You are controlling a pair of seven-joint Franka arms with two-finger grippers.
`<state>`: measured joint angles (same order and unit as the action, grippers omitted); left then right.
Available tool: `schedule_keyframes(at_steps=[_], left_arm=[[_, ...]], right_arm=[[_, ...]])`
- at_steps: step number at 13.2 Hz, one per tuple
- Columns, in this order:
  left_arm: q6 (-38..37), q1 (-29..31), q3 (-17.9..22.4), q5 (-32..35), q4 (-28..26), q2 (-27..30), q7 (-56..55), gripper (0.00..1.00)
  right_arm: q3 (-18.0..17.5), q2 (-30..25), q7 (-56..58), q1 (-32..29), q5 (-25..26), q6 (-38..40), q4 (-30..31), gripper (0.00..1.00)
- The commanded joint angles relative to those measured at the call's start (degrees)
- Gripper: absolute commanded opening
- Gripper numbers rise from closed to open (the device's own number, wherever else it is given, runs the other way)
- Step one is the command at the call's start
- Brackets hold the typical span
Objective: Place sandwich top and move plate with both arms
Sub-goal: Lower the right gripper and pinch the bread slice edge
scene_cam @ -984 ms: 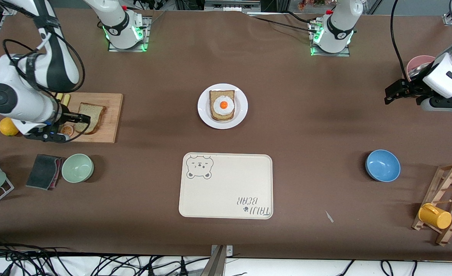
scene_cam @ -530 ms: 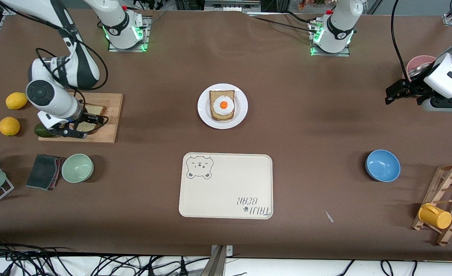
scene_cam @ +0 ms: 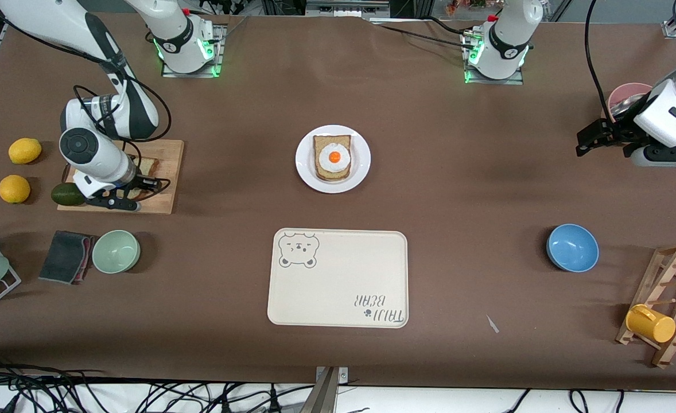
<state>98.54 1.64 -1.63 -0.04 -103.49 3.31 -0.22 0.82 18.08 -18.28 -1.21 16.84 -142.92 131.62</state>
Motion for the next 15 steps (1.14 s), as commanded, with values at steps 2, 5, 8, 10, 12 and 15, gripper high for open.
schedule_keyframes(at_steps=[2,5,8,10,12,15], left_arm=[[-2.11,0.03,-0.30,0.57,0.04,0.73,0.31,1.00],[-3.35,-0.06,-1.09,0.65,-0.13,0.73,0.66,1.00],[-3.26,0.38,-1.09,0.66,-0.13,0.73,1.01,1.00],[-3.26,0.38,-1.09,0.74,-0.04,0.55,1.01,1.00],[-3.26,0.47,-1.01,0.74,0.04,0.55,1.01,1.00],[-2.65,0.47,-1.01,0.92,0.40,0.20,1.01,1.00]], right_arm=[[0.15,0.02,-1.41,-0.29,1.53,-1.22,0.75,0.39],[0.24,0.98,-1.41,-0.55,1.53,-1.05,0.74,0.00],[0.15,1.43,-1.23,-0.64,1.53,-0.78,0.66,0.00],[0.15,1.34,-1.15,-0.64,1.53,-0.69,0.40,0.00],[0.06,1.16,-1.14,-0.55,1.53,1.14,-0.31,0.00],[-0.03,1.16,-1.23,-0.55,1.26,3.17,-1.71,0.00]])
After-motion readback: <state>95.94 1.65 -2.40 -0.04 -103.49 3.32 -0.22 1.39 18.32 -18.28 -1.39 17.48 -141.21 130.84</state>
